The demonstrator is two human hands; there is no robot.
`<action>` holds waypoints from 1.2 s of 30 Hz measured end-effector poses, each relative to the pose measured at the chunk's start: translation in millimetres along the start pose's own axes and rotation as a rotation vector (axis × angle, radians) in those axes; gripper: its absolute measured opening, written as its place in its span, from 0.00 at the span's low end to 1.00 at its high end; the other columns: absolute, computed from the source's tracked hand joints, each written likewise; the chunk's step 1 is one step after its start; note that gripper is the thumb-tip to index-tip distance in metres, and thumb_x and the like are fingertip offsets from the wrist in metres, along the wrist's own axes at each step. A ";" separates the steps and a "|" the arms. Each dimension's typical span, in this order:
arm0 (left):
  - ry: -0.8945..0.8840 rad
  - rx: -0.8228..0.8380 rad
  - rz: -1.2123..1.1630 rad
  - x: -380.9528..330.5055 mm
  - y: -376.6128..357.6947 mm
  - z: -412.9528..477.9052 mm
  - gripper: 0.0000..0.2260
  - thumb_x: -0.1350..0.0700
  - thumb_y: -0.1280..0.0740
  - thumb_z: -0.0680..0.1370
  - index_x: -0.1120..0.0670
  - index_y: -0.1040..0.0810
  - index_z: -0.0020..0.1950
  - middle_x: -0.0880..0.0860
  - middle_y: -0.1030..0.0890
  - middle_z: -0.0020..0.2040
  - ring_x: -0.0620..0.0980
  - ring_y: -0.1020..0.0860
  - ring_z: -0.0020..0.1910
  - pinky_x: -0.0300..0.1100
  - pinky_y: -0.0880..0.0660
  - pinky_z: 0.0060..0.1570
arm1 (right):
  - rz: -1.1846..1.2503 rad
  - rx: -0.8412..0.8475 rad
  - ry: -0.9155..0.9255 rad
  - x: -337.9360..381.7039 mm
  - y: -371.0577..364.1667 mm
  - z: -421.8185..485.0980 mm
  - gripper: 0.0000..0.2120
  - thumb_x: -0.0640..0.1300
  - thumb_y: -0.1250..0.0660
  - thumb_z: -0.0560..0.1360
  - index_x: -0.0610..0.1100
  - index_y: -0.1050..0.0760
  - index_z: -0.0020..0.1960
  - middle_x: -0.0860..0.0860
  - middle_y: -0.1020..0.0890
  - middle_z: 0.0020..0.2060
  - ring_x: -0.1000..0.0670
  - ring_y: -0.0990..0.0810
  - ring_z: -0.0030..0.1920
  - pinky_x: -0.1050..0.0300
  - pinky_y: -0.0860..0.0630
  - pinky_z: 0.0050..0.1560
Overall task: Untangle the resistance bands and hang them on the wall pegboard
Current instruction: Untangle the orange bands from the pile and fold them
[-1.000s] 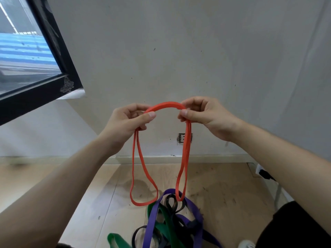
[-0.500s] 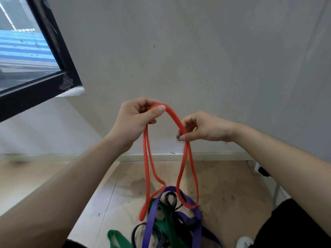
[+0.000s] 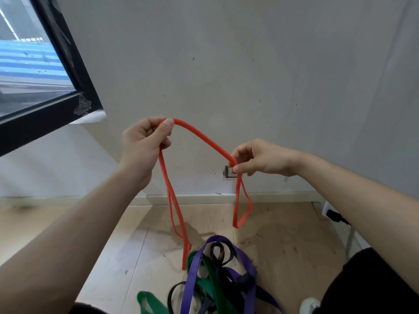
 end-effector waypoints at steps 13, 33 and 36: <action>0.134 0.286 0.013 16.6 -30.5 -15.0 0.11 0.54 0.26 0.74 0.57 0.17 0.53 0.47 0.22 0.33 0.46 0.25 0.33 0.45 0.24 0.45 | 0.255 -0.040 0.113 30.2 17.6 -17.7 0.10 0.40 0.33 0.79 0.39 0.20 0.59 0.42 0.15 0.52 0.40 0.17 0.57 0.39 0.22 0.60; -0.056 0.234 0.097 -13.6 -49.6 -25.8 0.02 0.59 0.26 0.76 0.52 0.15 0.46 0.47 0.16 0.34 0.43 0.21 0.33 0.35 0.22 0.39 | -0.060 0.141 0.023 10.1 -32.4 -6.6 0.08 0.38 0.28 0.77 0.45 0.17 0.55 0.49 0.13 0.48 0.51 0.15 0.51 0.46 0.21 0.56; -0.044 0.173 0.061 -12.7 -37.6 -19.9 0.02 0.58 0.27 0.76 0.53 0.15 0.47 0.47 0.16 0.34 0.43 0.21 0.33 0.37 0.21 0.40 | 0.004 0.117 0.011 4.8 -26.4 -4.6 0.08 0.39 0.28 0.76 0.44 0.16 0.55 0.42 0.15 0.50 0.44 0.16 0.53 0.49 0.19 0.51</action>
Point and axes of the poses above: each hand's wrist, its own z-axis towards the middle knuckle, its own y-axis out of the back of the hand, x = y × z, the point moved 10 cm from there along z, towards the middle knuckle
